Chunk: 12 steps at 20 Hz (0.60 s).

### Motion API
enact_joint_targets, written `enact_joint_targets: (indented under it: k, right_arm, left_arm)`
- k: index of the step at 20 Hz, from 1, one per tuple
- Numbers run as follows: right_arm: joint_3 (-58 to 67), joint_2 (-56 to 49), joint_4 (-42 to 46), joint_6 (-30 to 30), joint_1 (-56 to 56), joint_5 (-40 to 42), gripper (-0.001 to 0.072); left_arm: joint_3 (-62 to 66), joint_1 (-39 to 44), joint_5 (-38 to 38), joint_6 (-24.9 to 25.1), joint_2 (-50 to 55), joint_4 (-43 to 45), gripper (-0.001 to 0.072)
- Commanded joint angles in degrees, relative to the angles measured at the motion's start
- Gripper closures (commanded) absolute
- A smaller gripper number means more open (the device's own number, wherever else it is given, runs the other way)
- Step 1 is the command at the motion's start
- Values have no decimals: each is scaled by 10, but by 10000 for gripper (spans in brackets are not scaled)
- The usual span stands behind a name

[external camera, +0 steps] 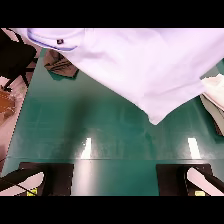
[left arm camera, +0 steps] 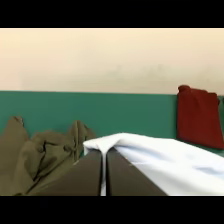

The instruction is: Fold the shirts.

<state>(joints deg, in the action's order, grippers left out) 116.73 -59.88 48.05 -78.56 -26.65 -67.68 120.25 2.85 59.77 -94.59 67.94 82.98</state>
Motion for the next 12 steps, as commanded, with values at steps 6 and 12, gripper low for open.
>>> enact_joint_targets:
  k: [6,12]
  right_arm:
    - [0,66,11,-31,-28,-103,688]
    - [-92,185,115,-65,-23,-135,688]
  left_arm:
    - [2,0,9,57,-12,-214,683]
    - [2,0,268,61,-12,-216,684]
